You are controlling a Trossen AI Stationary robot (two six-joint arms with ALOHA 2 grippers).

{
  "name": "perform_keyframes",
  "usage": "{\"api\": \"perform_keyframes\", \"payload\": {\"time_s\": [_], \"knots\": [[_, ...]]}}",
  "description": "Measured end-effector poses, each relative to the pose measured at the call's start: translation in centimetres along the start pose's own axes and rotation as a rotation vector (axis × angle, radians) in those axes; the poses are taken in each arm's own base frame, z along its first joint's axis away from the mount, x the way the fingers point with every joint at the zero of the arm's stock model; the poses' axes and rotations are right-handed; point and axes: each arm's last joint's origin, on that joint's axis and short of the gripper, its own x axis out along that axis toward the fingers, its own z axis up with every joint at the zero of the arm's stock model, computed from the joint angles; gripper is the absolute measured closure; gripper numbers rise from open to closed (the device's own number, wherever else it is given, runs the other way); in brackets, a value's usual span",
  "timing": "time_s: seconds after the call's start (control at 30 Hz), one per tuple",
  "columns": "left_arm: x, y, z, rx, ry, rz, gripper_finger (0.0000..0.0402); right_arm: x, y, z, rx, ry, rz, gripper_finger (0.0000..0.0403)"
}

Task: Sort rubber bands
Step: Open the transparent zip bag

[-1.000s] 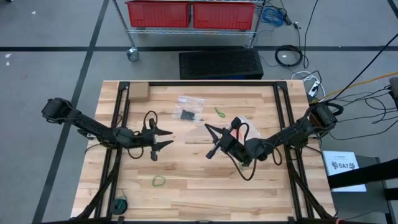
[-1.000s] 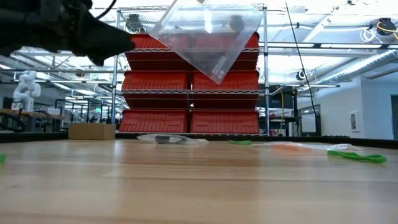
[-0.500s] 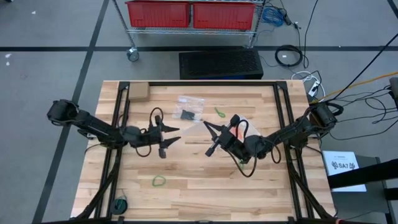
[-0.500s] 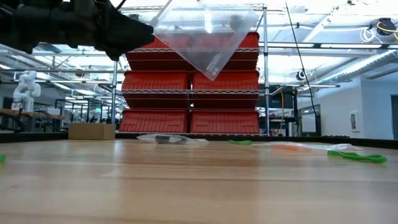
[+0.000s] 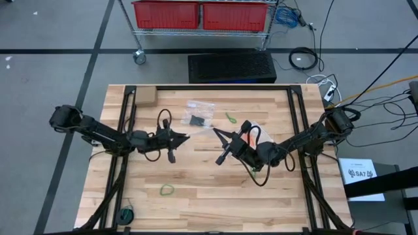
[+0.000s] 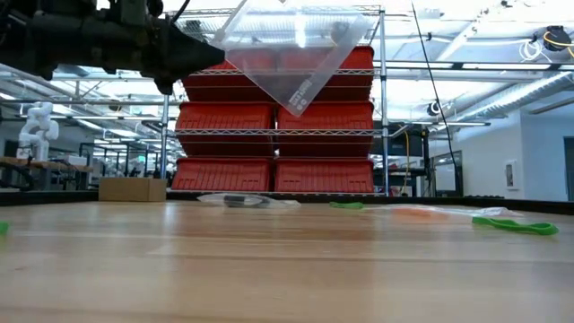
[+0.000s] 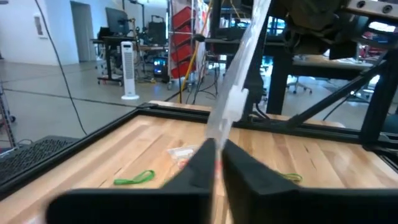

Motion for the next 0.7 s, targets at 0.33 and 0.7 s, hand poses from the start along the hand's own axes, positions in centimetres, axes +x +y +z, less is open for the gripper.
{"api": "perform_keyframes", "payload": {"time_s": [0.33, 0.7], "knots": [[0.0, 0.1, 0.2, 0.050, -0.014, 0.009, 0.0398, -0.2, 0.3, -0.8, -0.035, 0.082, -0.038, 0.0403], [-0.7, 0.4, 0.1, 0.101, 0.076, 0.007, 0.0400, -1.6, 1.4, -2.6, -0.080, 0.219, -0.043, 0.0400]]}}
